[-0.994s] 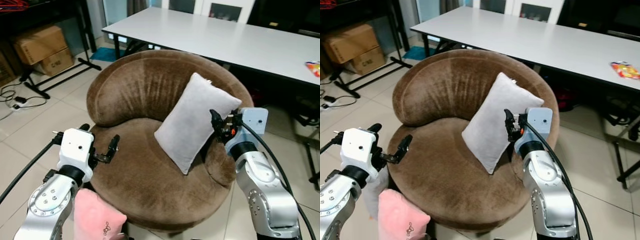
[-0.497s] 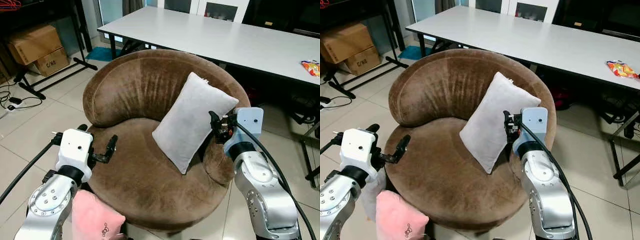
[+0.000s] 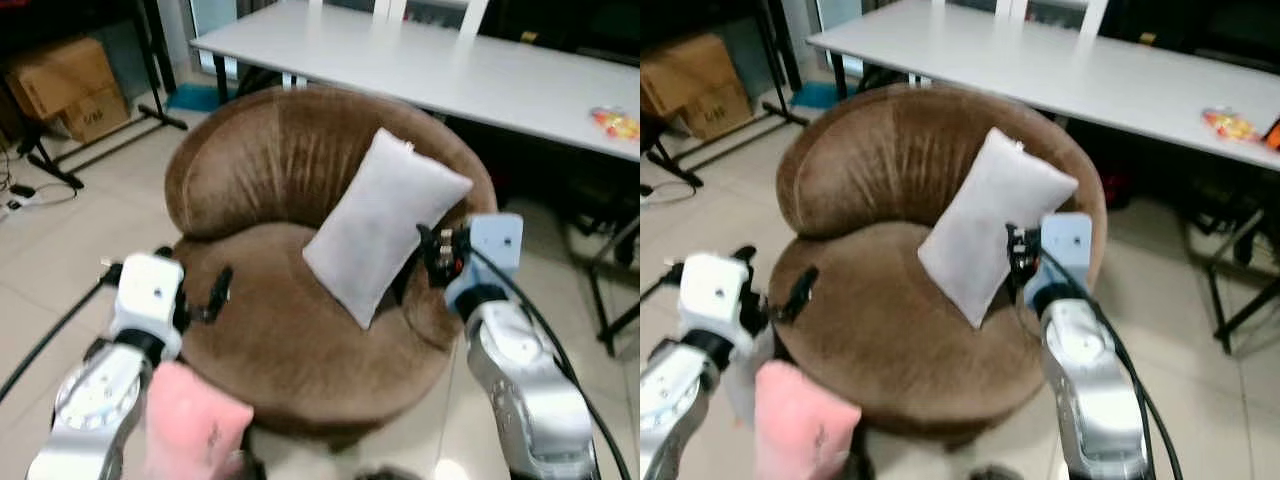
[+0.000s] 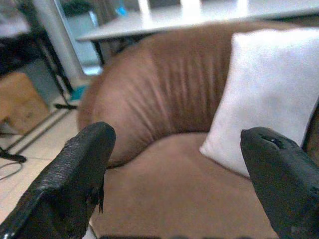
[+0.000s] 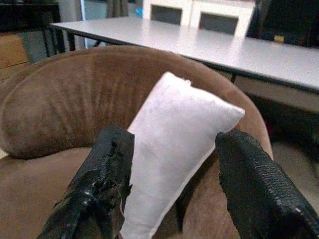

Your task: Move the pillow to the sofa from floor

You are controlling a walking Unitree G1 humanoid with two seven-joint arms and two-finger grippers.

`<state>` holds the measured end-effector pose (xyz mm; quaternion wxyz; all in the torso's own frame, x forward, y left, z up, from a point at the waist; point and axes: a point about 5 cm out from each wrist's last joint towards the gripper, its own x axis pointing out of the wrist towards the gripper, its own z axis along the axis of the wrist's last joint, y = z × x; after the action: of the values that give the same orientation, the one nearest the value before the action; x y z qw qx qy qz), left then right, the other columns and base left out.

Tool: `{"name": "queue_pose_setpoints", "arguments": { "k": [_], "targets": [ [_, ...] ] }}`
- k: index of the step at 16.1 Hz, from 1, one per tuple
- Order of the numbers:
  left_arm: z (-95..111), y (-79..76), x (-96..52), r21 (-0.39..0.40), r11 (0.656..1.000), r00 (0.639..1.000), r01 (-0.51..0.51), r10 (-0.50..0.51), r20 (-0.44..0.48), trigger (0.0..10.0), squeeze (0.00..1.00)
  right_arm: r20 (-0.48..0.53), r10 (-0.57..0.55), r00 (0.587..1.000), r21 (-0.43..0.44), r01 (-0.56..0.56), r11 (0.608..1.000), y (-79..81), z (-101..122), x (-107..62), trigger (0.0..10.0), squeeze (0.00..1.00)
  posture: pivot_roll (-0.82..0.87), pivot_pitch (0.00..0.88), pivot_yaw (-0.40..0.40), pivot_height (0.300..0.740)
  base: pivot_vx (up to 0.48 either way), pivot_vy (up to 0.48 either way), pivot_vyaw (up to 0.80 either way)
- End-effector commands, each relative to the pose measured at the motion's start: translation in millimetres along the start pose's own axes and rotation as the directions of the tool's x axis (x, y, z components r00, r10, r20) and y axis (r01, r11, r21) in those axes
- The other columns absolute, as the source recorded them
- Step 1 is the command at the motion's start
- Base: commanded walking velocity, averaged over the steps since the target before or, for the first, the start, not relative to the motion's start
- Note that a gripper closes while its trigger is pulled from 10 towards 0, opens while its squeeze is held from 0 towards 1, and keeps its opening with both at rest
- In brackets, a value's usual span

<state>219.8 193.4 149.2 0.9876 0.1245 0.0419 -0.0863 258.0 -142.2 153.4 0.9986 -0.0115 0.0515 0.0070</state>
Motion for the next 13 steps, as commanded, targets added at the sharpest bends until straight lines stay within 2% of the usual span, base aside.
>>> {"name": "queue_pose_setpoints", "arguments": {
  "k": [1, 7, 12, 13],
  "targets": [
    [-3.9, -0.8, -1.6, -0.006, 1.000, 1.000, -0.002, 0.002, -0.016, 10.0, 0.00, 0.004, -0.014, 1.000, -0.006, 0.014, 1.000, -2.4, 2.8, 0.5, 10.0, 0.00, -0.01, 0.000, -0.020, 0.740, -0.251, 0.000, 0.00],
    [-4.4, 0.9, -1.5, -0.006, 1.000, 1.000, -0.014, 0.014, -0.018, 10.0, 0.00, 0.003, -0.012, 1.000, -0.019, 0.012, 1.000, -3.3, 3.3, 2.8, 10.0, 0.00, -0.01, 0.000, -0.027, 0.740, -0.252, 0.000, 0.00],
    [-4.9, 2.8, 0.4, -0.013, 0.999, 0.999, -0.036, 0.036, -0.022, 10.0, 0.00, 0.000, 0.002, 1.000, -0.014, -0.002, 1.000, -2.9, 3.9, 5.2, 10.0, 0.00, -0.01, 0.000, -0.036, 0.740, 0.000, 0.000, 0.00],
    [-5.7, 2.6, -0.5, -0.018, 0.999, 0.999, -0.038, 0.037, -0.025, 10.0, 0.00, 0.000, 0.012, 1.000, -0.010, -0.012, 1.000, -2.3, 3.7, 4.4, 10.0, 0.00, -0.01, 0.000, -0.036, 0.740, 0.000, 0.394, 0.00]
  ]
}}
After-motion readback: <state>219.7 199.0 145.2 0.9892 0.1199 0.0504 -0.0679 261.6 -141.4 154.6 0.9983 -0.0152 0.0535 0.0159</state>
